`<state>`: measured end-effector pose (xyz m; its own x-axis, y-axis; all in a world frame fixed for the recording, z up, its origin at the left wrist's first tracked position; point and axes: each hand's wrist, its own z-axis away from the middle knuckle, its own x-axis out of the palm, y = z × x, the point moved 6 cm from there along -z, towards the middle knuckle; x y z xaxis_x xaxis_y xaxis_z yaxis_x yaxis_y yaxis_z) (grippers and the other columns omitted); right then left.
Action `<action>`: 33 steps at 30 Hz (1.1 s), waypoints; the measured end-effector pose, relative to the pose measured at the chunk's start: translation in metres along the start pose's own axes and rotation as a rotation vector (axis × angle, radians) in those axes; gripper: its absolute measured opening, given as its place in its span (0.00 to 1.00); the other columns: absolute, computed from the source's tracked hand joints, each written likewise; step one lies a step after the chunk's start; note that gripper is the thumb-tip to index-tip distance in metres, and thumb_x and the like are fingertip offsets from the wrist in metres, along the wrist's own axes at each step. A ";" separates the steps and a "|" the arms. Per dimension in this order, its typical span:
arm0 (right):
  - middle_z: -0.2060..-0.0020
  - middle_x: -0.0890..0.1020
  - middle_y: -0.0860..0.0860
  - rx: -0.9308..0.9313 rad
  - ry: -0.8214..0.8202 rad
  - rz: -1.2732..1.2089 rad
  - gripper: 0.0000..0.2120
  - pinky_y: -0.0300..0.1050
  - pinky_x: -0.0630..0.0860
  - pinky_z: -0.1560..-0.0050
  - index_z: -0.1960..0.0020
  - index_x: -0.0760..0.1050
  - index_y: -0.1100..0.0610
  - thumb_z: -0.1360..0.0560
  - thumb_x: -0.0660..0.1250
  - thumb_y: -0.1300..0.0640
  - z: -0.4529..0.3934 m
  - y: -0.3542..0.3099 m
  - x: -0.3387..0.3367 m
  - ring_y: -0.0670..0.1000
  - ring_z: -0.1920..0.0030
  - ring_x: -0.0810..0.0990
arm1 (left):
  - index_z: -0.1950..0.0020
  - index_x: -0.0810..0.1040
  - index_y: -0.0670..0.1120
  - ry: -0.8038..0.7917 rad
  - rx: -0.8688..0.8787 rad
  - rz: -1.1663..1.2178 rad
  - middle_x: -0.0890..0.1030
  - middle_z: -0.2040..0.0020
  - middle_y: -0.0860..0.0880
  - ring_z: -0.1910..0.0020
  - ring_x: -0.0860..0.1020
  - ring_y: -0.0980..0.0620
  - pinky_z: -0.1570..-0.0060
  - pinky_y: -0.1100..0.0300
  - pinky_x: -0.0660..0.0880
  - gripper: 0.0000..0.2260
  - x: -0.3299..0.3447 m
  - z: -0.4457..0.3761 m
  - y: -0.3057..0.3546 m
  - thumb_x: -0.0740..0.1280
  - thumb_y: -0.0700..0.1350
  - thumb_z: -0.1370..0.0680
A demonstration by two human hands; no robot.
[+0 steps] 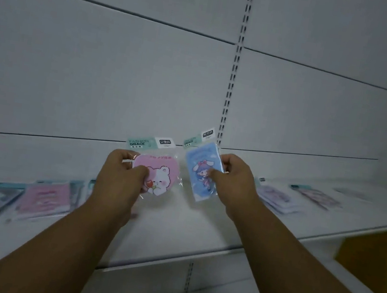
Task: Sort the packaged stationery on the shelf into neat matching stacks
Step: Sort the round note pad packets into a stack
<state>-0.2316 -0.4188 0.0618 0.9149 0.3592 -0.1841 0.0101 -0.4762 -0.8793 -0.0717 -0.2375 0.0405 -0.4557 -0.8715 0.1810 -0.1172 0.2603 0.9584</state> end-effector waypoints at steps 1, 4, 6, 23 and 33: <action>0.67 0.83 0.46 -0.006 0.024 0.010 0.07 0.33 0.76 0.71 0.60 0.77 0.54 0.32 0.70 0.65 -0.003 0.006 -0.024 0.40 0.71 0.80 | 0.54 0.75 0.52 -0.027 0.001 0.004 0.81 0.55 0.51 0.59 0.83 0.46 0.63 0.50 0.83 0.13 0.023 0.006 -0.004 0.67 0.34 0.28; 0.67 0.82 0.45 -0.024 0.080 0.068 0.09 0.33 0.76 0.72 0.61 0.76 0.51 0.32 0.71 0.64 -0.014 0.025 -0.101 0.40 0.70 0.81 | 0.53 0.75 0.52 -0.097 -0.011 0.025 0.80 0.56 0.53 0.58 0.83 0.48 0.65 0.56 0.81 0.13 0.094 0.030 -0.016 0.68 0.33 0.26; 0.64 0.83 0.46 -0.028 0.082 0.118 0.09 0.37 0.79 0.68 0.61 0.77 0.51 0.32 0.72 0.64 -0.024 0.035 -0.148 0.42 0.67 0.82 | 0.52 0.75 0.51 -0.125 -0.037 0.029 0.81 0.53 0.51 0.58 0.84 0.47 0.64 0.56 0.81 0.12 0.139 0.045 -0.023 0.67 0.34 0.25; 0.73 0.74 0.55 0.209 -0.274 0.718 0.18 0.46 0.76 0.69 0.68 0.71 0.62 0.35 0.78 0.53 -0.149 0.135 -0.180 0.54 0.72 0.77 | 0.50 0.75 0.46 -0.065 -0.089 0.053 0.83 0.53 0.45 0.64 0.84 0.47 0.74 0.62 0.77 0.11 0.250 0.031 -0.048 0.66 0.31 0.26; 0.65 0.80 0.54 0.166 -0.246 0.259 0.19 0.41 0.70 0.69 0.57 0.79 0.64 0.23 0.63 0.47 -0.163 0.114 -0.197 0.50 0.70 0.74 | 0.49 0.76 0.46 -0.231 -0.111 0.004 0.83 0.50 0.44 0.57 0.84 0.44 0.66 0.54 0.81 0.10 0.309 0.021 -0.058 0.67 0.32 0.25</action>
<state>-0.3451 -0.6750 0.0698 0.7547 0.4354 -0.4908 -0.2917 -0.4474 -0.8454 -0.2244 -0.5132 0.0360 -0.6472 -0.7491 0.1413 -0.0235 0.2049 0.9785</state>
